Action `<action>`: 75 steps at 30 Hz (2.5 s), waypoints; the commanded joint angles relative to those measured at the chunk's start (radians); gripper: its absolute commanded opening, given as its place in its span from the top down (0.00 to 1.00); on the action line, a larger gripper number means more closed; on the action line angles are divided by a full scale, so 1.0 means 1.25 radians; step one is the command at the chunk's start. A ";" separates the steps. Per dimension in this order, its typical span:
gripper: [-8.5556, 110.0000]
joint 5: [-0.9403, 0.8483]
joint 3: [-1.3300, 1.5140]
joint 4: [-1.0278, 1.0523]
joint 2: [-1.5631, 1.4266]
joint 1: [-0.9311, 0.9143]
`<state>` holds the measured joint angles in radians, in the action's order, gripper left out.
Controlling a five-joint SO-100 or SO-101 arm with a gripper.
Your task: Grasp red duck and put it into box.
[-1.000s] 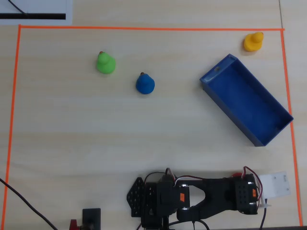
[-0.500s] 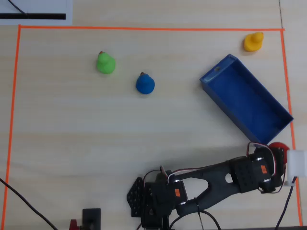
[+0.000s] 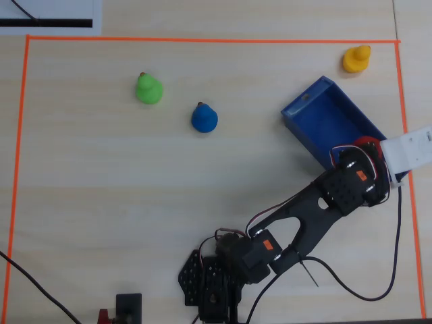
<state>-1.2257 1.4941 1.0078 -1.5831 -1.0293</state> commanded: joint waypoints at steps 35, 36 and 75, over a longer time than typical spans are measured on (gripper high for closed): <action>0.85 0.119 -0.034 -0.191 0.010 0.074; 0.87 0.157 -0.034 -0.182 -0.022 0.082; 0.93 -0.340 1.189 0.315 -1.361 0.795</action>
<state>-1.6475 2.9683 1.3714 -3.2643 -0.0491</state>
